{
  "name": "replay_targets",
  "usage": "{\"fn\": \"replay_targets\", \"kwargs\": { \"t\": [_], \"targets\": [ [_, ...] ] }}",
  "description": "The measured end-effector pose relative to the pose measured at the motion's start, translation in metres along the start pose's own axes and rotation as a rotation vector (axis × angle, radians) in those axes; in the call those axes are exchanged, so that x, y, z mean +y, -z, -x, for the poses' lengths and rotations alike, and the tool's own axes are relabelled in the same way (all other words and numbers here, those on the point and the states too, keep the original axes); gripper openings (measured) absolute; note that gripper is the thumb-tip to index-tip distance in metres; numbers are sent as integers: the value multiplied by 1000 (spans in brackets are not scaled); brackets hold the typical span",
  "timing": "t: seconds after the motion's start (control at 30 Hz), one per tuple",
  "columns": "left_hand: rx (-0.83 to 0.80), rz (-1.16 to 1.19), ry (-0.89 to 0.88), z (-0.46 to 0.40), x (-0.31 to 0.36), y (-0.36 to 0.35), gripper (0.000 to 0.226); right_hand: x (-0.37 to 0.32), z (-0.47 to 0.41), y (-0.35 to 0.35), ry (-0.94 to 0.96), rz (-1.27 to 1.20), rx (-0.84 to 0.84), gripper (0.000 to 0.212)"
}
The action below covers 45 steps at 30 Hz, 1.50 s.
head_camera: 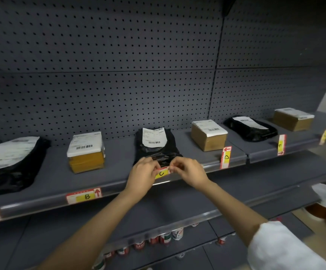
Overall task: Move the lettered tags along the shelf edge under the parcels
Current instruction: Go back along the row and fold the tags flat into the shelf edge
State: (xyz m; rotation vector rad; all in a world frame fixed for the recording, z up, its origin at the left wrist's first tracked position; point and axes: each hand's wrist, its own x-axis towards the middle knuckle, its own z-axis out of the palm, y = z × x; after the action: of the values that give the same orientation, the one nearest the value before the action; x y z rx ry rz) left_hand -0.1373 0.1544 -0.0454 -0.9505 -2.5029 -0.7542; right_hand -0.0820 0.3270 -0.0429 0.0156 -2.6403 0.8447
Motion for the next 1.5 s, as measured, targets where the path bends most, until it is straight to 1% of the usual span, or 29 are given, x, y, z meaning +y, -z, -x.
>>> {"fn": "replay_targets", "kwargs": {
  "t": [0.13, 0.23, 0.37, 0.5, 0.7, 0.8, 0.93, 1.07, 1.13, 1.2, 1.33, 1.43, 1.5],
  "targets": [
    [-2, -42, -67, 8, -8, 4, 9, 4, 4, -5, 126, 196, 14, 1],
    [-17, -81, -121, 12, -6, 3, 8, 6, 4, -1, 175, 282, -12, 4],
    [0, -83, -122, 17, -4, 1, 12, 10, 7, -1, 236, 291, 26, 12],
    [41, -107, -92, 22, -3, 0, 14, 15, 6, -1, 275, 326, 5, 8],
    [52, -152, -79, 16, 7, -3, 11, 23, 2, 3, 308, 330, -31, 11],
    [84, -161, -72, 7, 23, -11, 15, 30, 4, 11, 326, 320, -29, 11],
    [126, -139, -45, -15, 57, -31, 28, 60, 7, 43, 314, 298, 73, 10],
    [115, -60, -15, -39, 95, -55, 32, 99, 6, 87, 194, 222, 217, 14],
    [103, -21, 13, -53, 115, -69, 32, 121, 9, 105, 165, 234, 245, 18],
    [98, 22, 52, -63, 135, -83, 29, 141, 11, 119, 168, 255, 213, 22],
    [76, 37, 122, -70, 171, -114, 18, 161, 8, 134, 264, 317, 68, 28],
    [112, 13, 170, -71, 183, -131, 11, 164, 0, 143, 299, 272, 79, 18],
    [142, -2, 198, -72, 186, -137, 14, 166, -5, 148, 325, 254, 69, 14]
  ]
}}
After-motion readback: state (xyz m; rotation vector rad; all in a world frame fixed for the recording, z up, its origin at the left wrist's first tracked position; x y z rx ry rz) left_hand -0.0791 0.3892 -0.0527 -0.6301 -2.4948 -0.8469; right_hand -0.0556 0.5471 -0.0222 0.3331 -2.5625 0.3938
